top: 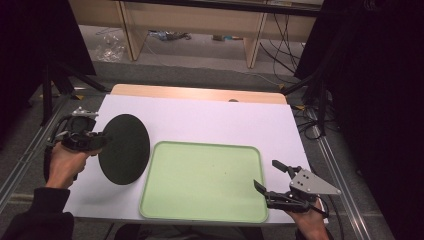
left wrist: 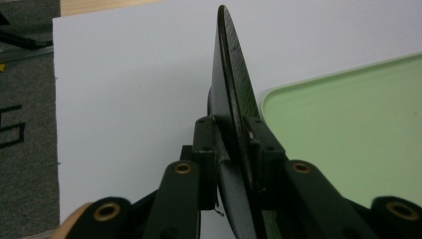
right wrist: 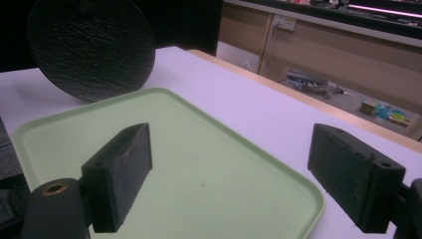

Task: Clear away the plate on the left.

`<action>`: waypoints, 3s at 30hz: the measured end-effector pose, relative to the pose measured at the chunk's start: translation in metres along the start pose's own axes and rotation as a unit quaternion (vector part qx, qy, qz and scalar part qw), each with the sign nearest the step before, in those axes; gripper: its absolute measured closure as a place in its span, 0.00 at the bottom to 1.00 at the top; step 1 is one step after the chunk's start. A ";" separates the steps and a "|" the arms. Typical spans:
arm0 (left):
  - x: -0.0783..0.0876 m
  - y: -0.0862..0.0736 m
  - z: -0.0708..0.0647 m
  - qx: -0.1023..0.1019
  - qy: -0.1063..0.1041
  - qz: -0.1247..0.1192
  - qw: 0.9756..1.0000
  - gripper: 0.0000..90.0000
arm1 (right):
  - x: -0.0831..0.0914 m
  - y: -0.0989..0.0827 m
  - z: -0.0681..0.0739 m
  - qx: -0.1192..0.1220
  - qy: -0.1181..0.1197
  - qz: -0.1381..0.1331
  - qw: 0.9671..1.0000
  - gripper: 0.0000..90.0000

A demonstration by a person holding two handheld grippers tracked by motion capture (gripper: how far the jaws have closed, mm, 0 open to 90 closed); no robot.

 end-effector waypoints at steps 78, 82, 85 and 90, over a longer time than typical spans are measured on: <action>-0.017 -0.025 0.057 0.172 -0.152 -0.019 0.973 0.89 | 0.000 0.000 0.000 -0.001 0.004 0.001 1.000 0.21; -0.006 -0.019 0.056 0.172 -0.163 -0.042 0.971 0.88 | 0.000 0.000 0.000 -0.001 0.003 0.002 1.000 0.21; -0.005 -0.018 0.051 0.174 -0.178 -0.046 0.967 0.88 | 0.000 0.000 0.001 -0.001 0.004 0.002 1.000 0.21; -0.006 -0.010 0.030 0.161 -0.218 -0.051 0.961 0.88 | 0.000 0.000 0.000 -0.001 0.003 0.002 1.000 0.21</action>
Point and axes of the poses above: each handheld gripper's, and its own axes: x roughly backward along the jaws, y roughly out of its top, z roughly to its left, the point moved 4 cm from there along -x, roughly forward along the jaws, and after that the axes turned 6 degrees about y, right-handed, at the moved point
